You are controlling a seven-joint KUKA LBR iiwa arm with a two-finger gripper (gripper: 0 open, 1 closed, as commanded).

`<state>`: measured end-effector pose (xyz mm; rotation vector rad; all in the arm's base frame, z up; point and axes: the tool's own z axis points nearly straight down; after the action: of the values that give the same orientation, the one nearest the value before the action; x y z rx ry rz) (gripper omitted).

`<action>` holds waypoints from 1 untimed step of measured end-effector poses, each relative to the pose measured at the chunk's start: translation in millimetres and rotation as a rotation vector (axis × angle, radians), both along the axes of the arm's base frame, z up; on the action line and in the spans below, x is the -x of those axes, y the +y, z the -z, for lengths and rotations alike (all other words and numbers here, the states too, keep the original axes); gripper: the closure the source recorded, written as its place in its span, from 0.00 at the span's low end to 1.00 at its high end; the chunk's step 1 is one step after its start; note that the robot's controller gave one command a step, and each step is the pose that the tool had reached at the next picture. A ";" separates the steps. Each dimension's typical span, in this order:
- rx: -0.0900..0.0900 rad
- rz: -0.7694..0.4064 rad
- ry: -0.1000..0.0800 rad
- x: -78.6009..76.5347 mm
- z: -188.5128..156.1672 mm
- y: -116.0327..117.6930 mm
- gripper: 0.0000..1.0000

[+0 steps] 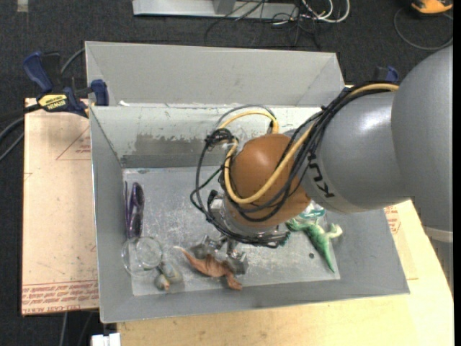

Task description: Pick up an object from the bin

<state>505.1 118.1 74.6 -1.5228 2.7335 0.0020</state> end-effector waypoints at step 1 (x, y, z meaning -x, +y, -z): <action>0.000 0.000 0.000 0.0 0.0 -0.1 1.00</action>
Offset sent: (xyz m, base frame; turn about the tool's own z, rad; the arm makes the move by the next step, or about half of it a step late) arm 0.0051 -0.0044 0.0290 -0.5803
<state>505.1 118.0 74.6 -1.5225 2.7336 0.0021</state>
